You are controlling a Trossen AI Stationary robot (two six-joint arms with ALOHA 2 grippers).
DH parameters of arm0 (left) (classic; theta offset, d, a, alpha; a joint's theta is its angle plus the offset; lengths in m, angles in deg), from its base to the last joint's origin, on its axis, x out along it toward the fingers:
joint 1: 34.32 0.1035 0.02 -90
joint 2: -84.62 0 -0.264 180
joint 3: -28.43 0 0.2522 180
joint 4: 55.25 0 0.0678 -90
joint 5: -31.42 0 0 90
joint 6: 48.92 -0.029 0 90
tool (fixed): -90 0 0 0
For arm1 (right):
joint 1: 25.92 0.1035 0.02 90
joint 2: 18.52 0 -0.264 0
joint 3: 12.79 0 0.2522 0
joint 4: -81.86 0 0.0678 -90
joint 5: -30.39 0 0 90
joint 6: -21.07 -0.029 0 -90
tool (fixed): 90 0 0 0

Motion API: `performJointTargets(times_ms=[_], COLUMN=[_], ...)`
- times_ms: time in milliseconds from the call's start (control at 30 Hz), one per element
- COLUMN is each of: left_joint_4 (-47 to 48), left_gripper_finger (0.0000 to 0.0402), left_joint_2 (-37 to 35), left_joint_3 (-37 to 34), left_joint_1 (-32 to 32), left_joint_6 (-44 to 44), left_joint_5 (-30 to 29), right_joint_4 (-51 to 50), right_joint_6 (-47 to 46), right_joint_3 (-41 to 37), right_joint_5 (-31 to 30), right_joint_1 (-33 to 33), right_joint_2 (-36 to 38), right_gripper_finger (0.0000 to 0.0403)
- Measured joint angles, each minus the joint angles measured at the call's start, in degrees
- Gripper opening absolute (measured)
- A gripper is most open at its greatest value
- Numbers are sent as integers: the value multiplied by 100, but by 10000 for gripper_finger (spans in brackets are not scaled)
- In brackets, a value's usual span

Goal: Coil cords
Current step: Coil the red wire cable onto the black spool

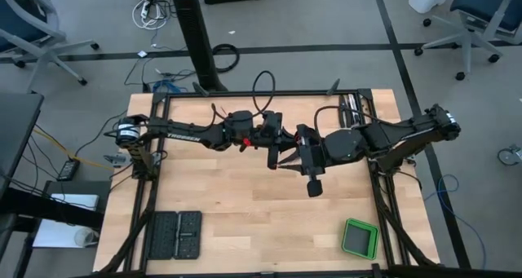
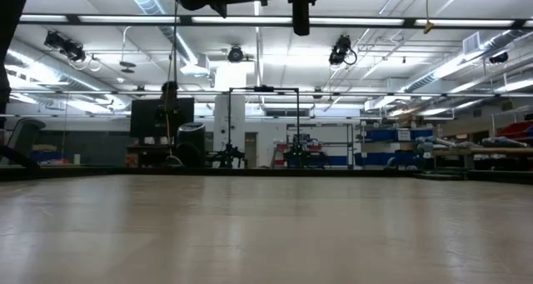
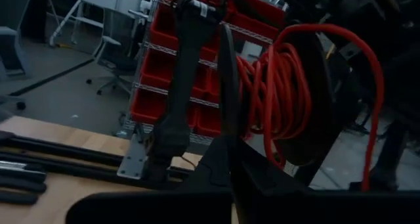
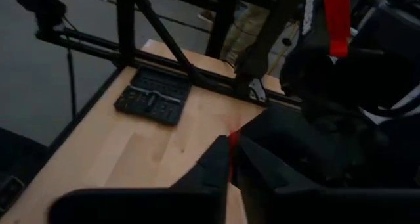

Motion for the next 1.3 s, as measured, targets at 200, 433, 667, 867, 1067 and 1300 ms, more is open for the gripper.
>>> performJointTargets(times_ms=[200,433,667,867,1067,1300], left_joint_4=[445,662,625,596,530,490], left_gripper_finger=[1,1,1,1,1,1], left_joint_2=[-17,26,27,28,30,33], left_joint_3=[11,11,11,11,11,9], left_joint_1=[-6,-5,-19,-17,-17,-17], left_joint_6=[-645,-1203,-1206,-1203,-1190,-1210], left_joint_5=[-222,-662,-658,-658,-658,-745], right_joint_4=[-23,-340,-3203,-3744,-3694,-3514], right_joint_6=[-793,-1246,-3411,-3699,-2919,-3397], right_joint_3=[241,607,770,721,515,458], right_joint_5=[-134,-507,-3161,-4296,-4542,-4327], right_joint_1=[218,761,1386,1951,1887,1608], right_joint_2=[10,-4,98,57,38,15], right_gripper_finger=[107,131,113,97,93,91])
